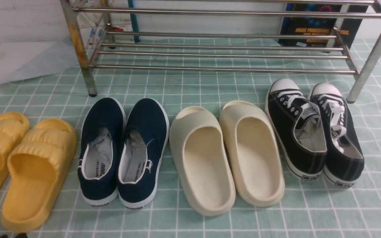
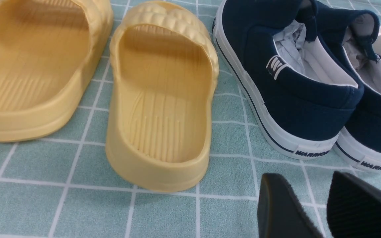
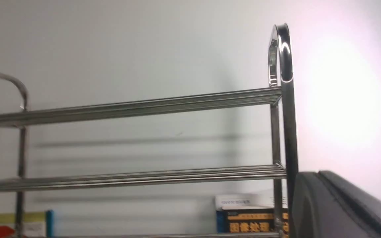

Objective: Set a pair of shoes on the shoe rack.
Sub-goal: Use the right arm to grab the shoe closest to it, then use the right arm to put a shoe into the shoe rack

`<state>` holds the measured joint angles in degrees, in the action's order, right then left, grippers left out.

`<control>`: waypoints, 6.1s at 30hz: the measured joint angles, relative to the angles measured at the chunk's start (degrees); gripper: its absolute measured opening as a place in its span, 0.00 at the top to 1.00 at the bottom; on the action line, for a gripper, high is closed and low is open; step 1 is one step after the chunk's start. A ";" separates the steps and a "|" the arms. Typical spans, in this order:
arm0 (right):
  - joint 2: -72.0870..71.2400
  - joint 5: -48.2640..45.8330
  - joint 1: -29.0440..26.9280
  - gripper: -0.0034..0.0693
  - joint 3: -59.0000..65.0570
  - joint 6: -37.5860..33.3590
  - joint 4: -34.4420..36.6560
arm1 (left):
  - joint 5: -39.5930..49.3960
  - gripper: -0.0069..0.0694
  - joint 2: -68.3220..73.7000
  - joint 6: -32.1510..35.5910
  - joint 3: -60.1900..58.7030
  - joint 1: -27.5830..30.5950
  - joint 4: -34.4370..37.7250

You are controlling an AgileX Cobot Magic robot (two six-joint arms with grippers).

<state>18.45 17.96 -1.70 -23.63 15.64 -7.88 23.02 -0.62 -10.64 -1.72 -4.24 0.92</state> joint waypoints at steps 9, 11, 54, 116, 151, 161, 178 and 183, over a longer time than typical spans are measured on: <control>31.05 -38.18 2.18 0.94 -25.08 -4.43 1.02 | 0.00 0.60 0.00 0.00 0.00 0.00 0.00; 39.47 -48.52 5.92 0.94 -29.12 -7.14 2.57 | 0.00 0.60 0.00 0.00 0.00 0.00 0.05; 83.37 -66.56 14.95 0.53 -43.45 -21.95 3.58 | 0.04 0.60 0.00 0.00 0.00 0.00 0.05; 105.72 -78.97 12.04 0.84 -90.95 -25.36 -1.50 | 0.04 0.60 0.00 0.00 0.00 0.00 0.05; 102.42 -75.60 8.63 0.84 -91.20 -27.93 8.65 | 0.04 0.60 0.00 0.00 0.00 0.00 0.09; 102.71 -71.78 8.63 0.84 -91.20 -27.93 4.95 | 0.04 0.60 0.00 0.00 0.00 0.00 0.09; 103.27 -70.46 8.63 0.60 -91.20 -27.93 1.05 | 0.04 0.60 0.00 0.00 0.00 0.00 0.09; 102.23 -69.67 8.63 0.45 -91.64 -27.93 0.30 | 0.04 0.60 0.00 0.00 0.00 0.00 0.09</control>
<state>120.68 -51.70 6.93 -115.27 -12.29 -7.58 23.06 -0.62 -10.64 -1.72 -4.24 1.01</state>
